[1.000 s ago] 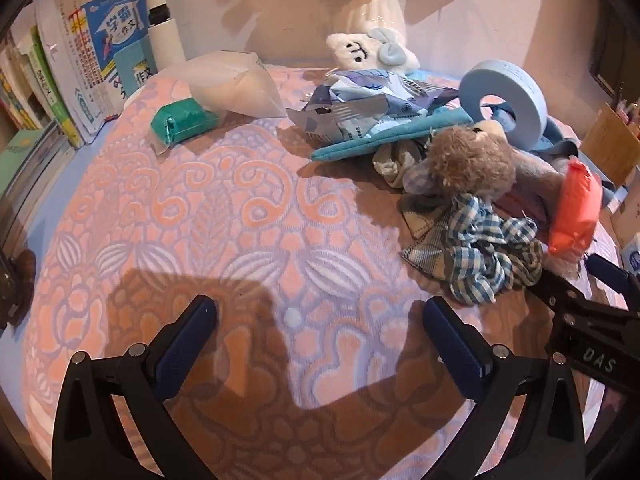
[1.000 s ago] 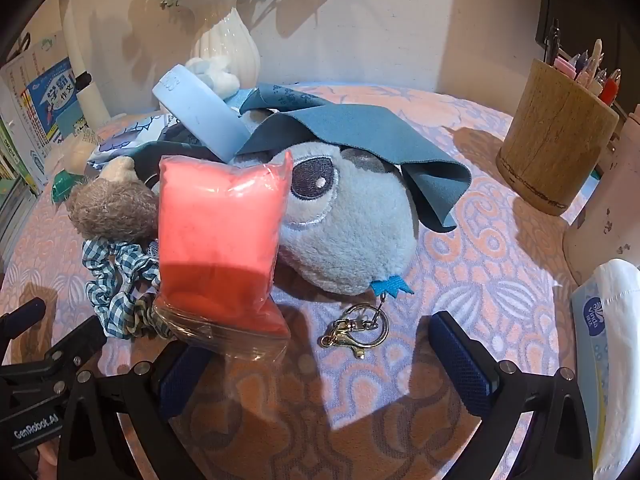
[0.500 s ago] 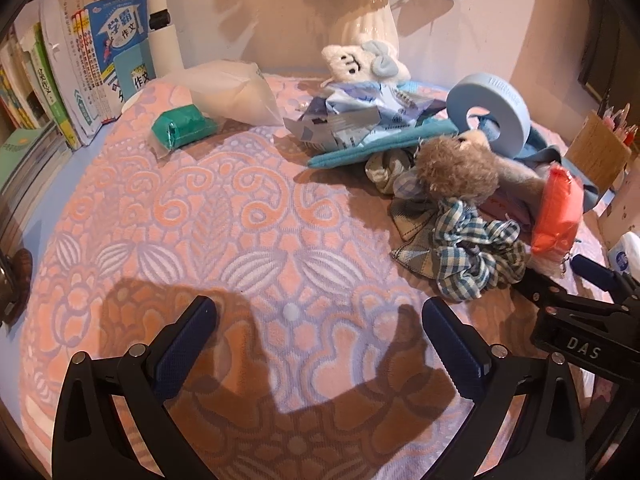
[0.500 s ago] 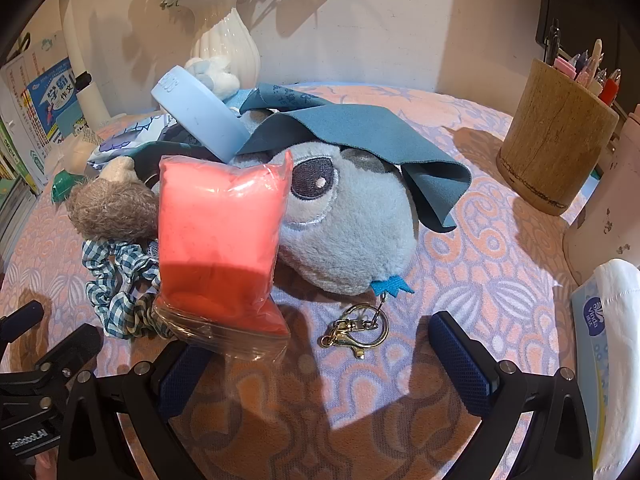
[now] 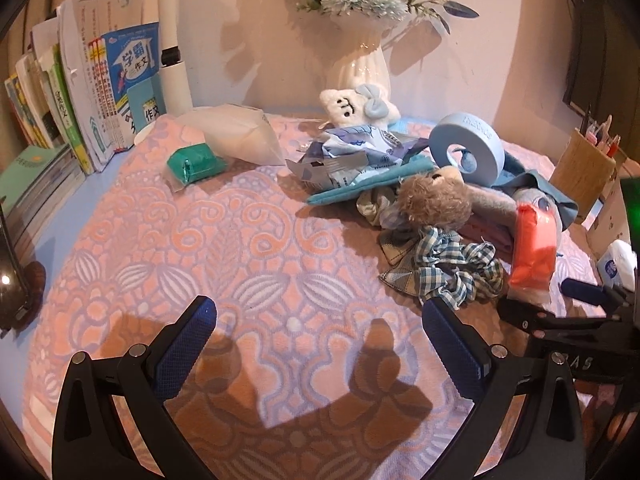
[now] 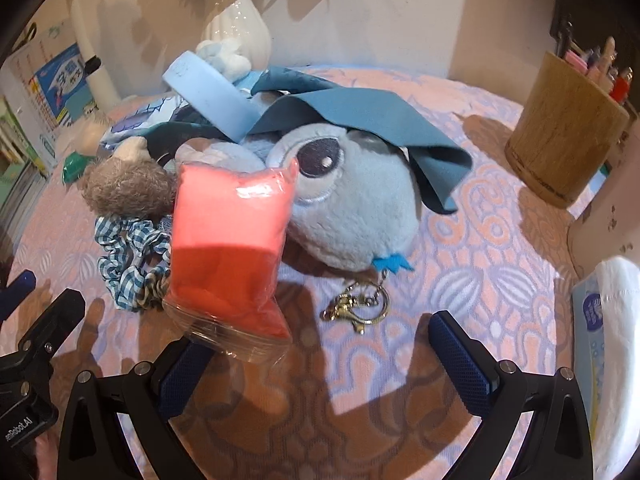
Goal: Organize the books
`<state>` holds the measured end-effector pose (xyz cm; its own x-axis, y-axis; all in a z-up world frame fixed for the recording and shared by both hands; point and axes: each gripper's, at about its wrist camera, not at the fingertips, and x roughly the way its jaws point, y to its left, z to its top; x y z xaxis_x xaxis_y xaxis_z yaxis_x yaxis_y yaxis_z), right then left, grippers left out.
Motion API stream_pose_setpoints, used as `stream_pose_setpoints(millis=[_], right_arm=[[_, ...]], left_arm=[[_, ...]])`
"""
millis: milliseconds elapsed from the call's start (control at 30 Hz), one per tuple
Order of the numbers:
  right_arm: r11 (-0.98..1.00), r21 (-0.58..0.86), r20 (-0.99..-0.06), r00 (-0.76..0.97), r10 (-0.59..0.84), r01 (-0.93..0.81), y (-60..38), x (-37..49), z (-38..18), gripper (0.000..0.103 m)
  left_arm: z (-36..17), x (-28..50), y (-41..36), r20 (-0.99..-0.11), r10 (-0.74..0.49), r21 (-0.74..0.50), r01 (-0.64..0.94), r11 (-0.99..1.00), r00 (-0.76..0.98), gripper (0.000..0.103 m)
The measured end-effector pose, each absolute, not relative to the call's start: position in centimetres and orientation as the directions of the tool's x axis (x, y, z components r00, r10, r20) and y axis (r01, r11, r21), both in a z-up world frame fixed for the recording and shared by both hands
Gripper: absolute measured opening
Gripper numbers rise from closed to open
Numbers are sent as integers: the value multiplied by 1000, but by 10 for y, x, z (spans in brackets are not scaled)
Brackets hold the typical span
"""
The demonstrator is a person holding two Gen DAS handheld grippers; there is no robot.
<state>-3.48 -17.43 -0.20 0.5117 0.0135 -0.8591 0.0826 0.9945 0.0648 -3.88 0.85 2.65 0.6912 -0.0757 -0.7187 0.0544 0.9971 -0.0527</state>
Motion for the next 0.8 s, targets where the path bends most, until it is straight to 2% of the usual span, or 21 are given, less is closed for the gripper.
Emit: stream_pose_setpoints(millis=[467,800], right_arm=[[996,52,-848,530,2,79,-169,-45,-2,103],[995,53,-848,530,3,79,-170,-45,-2,103]], left_arm=[[21,-39,10,-731,-86,-71,49,996,677,102],[18,-36,18,-739,-132,-140,41,989,660,102]])
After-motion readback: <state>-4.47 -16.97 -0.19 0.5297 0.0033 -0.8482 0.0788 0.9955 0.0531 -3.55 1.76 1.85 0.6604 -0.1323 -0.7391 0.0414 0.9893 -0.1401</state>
